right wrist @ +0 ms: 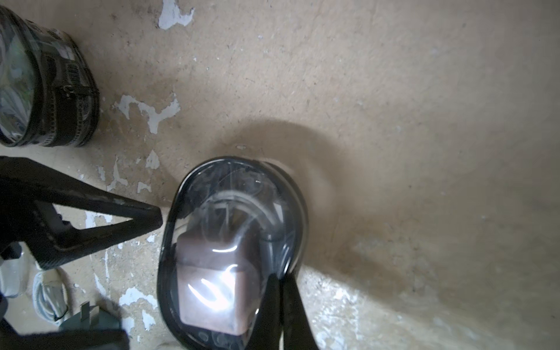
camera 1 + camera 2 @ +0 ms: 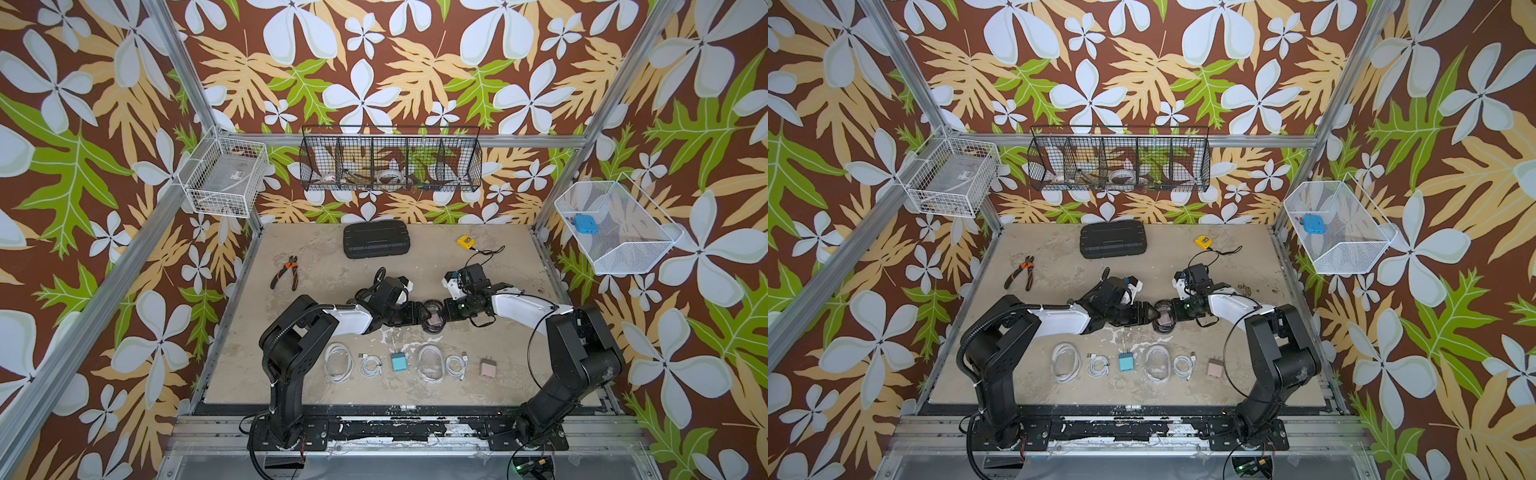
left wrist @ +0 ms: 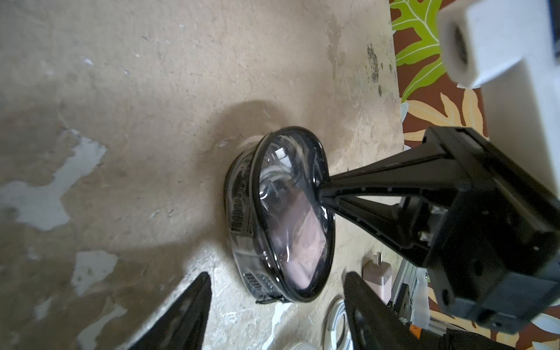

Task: Pack away charging kits
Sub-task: Close the storage bag at the center of the board, then pick up the storage bag at the center of the board.

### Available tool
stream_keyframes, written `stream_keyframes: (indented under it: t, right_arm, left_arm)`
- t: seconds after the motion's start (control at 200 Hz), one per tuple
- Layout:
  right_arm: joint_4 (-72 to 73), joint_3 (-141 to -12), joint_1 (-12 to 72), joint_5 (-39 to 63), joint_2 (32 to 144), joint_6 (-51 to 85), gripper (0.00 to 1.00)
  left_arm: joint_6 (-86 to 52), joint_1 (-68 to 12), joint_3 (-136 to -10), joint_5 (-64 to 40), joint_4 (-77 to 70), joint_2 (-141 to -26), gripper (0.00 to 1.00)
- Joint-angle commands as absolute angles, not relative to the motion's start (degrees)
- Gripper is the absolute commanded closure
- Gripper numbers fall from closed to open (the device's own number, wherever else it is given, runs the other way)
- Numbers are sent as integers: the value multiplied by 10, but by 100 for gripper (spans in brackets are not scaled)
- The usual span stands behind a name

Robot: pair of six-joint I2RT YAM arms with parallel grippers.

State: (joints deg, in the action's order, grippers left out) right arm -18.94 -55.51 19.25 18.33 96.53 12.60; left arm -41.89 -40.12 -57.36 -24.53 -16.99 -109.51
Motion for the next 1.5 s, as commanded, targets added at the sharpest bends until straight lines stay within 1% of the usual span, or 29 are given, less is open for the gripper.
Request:
stream_keyframes:
  t: [0.0, 0.29, 0.641, 0.826, 0.996, 1.311, 1.361, 1.406, 1.461, 1.496]
  right_arm:
    - [-198, -549, 197, 154, 961, 118, 100]
    - [-169, -513, 198, 140, 954, 129, 100]
    - [-162, -520, 197, 145, 953, 122, 100]
    - [-162, -520, 198, 145, 943, 120, 100]
    - [-162, -520, 199, 146, 942, 118, 100]
    - [-167, -526, 201, 146, 936, 115, 100]
    - [-168, -526, 201, 149, 931, 115, 96]
    - [-173, -530, 202, 150, 925, 115, 90]
    - [-181, -535, 202, 149, 915, 115, 85]
    - [-186, -537, 201, 147, 905, 116, 80]
  left_arm:
    - [-434, -400, -578, -271, -193, -1107, 29]
    - [-449, -399, -595, -305, -212, -1142, 30]
    - [-489, -399, -638, -353, -249, -1196, 32]
    - [-518, -399, -664, -369, -257, -1235, 38]
    - [-518, -399, -673, -366, -231, -1245, 45]
    - [-557, -393, -647, -366, -281, -1243, 77]
    - [-565, -390, -640, -364, -295, -1240, 81]
    - [-575, -388, -629, -362, -315, -1234, 84]
    - [-586, -384, -619, -358, -331, -1223, 84]
    - [-589, -383, -618, -356, -333, -1216, 84]
